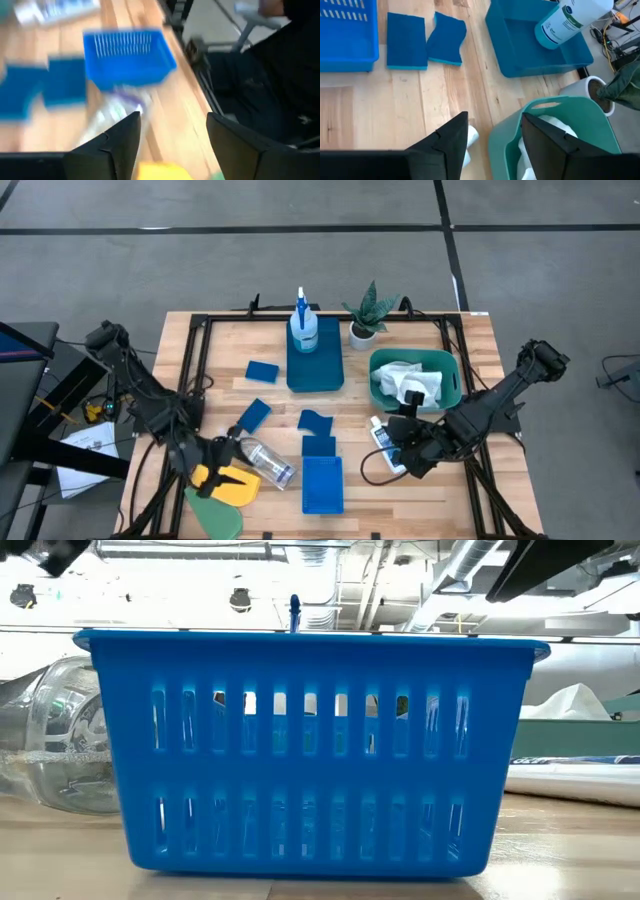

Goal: Pick & Place Kitchen Items
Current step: Put the yellow microfiber towel into the green bin

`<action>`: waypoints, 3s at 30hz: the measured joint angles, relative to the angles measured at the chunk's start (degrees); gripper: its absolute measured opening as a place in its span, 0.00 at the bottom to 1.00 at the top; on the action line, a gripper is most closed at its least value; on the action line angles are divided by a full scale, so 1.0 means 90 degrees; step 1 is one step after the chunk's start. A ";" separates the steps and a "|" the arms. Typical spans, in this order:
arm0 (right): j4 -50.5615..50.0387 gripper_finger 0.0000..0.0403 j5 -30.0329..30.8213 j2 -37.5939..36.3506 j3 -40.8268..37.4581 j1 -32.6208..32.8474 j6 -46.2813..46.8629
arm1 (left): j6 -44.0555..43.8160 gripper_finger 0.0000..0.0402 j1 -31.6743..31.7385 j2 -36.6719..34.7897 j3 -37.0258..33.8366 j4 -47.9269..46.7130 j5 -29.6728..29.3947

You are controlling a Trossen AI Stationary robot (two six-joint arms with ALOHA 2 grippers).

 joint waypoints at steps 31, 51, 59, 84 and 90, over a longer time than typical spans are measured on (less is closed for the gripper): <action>0.0350 0.43 0.0002 0.0000 0.0000 0.0013 0.0000 | -0.3931 0.51 -0.1205 0.2991 -0.0007 -0.0881 0.0264; 0.0357 0.43 0.0000 -0.0001 0.0000 0.0013 0.0000 | -0.3436 0.50 -0.1200 0.3543 0.0007 -0.0535 0.0106; 0.0357 0.43 -0.0005 0.0000 0.0000 0.0013 0.0002 | -0.3438 0.37 -0.1200 0.3550 0.0003 -0.0534 0.0159; 0.0401 0.43 -0.0007 -0.0002 0.0000 0.0013 0.0002 | -0.3122 0.01 -0.1202 0.3446 -0.0010 -0.0527 0.0076; 0.0403 0.43 -0.0007 -0.0002 0.0000 0.0011 0.0002 | -0.2667 0.00 -0.1206 0.3008 -0.0034 -0.0399 -0.0327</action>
